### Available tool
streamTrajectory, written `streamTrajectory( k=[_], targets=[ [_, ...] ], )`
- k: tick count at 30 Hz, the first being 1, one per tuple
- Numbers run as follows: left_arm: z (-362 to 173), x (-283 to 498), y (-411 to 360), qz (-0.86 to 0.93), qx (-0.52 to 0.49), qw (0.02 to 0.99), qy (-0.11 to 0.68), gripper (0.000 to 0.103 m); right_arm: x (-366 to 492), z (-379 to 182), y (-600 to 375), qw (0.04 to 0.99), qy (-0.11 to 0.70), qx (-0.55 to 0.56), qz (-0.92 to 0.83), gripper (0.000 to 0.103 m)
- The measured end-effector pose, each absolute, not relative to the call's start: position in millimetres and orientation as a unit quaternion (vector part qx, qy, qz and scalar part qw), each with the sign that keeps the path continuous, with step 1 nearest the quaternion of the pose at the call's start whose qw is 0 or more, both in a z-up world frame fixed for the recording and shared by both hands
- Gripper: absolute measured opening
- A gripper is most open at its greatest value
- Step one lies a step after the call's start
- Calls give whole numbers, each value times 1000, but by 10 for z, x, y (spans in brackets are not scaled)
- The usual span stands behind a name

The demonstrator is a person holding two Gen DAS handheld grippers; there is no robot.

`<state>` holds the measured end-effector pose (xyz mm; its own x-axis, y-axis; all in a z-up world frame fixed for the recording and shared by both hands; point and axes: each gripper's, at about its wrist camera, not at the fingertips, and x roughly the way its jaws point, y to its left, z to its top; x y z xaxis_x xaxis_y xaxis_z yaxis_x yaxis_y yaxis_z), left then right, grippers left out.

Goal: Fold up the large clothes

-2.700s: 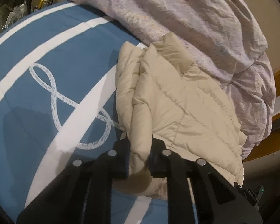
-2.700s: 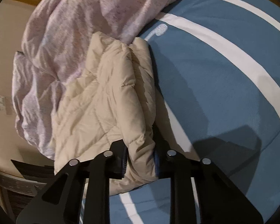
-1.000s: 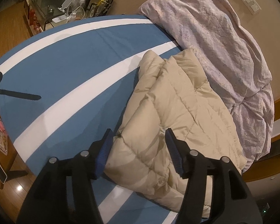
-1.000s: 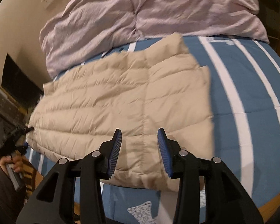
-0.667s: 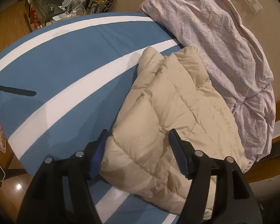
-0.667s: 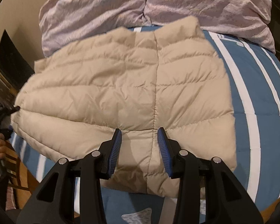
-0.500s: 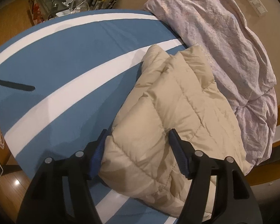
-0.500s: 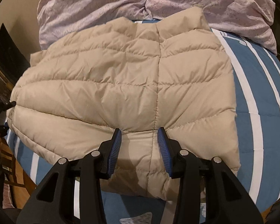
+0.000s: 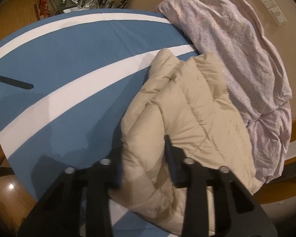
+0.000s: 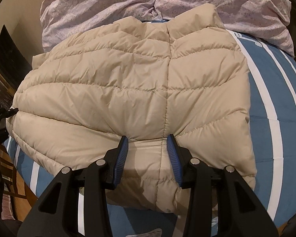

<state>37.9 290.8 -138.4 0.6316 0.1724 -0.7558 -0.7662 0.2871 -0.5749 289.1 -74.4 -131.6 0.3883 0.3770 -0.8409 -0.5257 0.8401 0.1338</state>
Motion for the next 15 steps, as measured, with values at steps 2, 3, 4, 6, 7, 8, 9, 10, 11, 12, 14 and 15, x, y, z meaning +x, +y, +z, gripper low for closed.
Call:
streamTrajectory(
  k=[2, 3, 4, 6, 7, 8, 9, 10, 11, 12, 14, 15],
  targets=[
    [-1320, 385, 2904, 307, -507, 752, 288, 18, 2895, -1323, -749, 830, 481, -77, 273, 44],
    [-1287, 391, 2900, 305, -507, 754, 285, 17, 2894, -1324, -752, 830, 480, -77, 273, 43],
    [-1235, 391, 2897, 300, -508, 757, 280, 16, 2889, -1325, -753, 830, 480, -76, 273, 44],
    [-1158, 395, 2891, 294, -510, 762, 270, 14, 2871, -1329, -764, 831, 479, -75, 274, 44],
    [-1098, 393, 2884, 288, -512, 766, 263, 14, 2869, -1329, -768, 831, 478, -75, 275, 44],
    [-1046, 394, 2874, 282, -513, 769, 256, 13, 2866, -1329, -770, 831, 478, -75, 275, 44],
    [-969, 400, 2861, 274, -514, 774, 248, 13, 2864, -1329, -774, 831, 478, -75, 276, 44],
    [-915, 407, 2850, 268, -514, 778, 243, 13, 2863, -1329, -776, 830, 478, -74, 277, 44],
    [-832, 424, 2827, 261, -513, 784, 235, 12, 2864, -1328, -777, 830, 478, -74, 278, 44],
    [-763, 440, 2800, 253, -511, 789, 230, 12, 2862, -1328, -776, 830, 478, -73, 279, 44],
    [-618, 491, 2731, 235, -508, 799, 219, 12, 2866, -1327, -771, 829, 478, -72, 281, 44],
    [-544, 523, 2687, 226, -504, 805, 214, 12, 2869, -1327, -772, 829, 478, -71, 282, 44]
  ],
)
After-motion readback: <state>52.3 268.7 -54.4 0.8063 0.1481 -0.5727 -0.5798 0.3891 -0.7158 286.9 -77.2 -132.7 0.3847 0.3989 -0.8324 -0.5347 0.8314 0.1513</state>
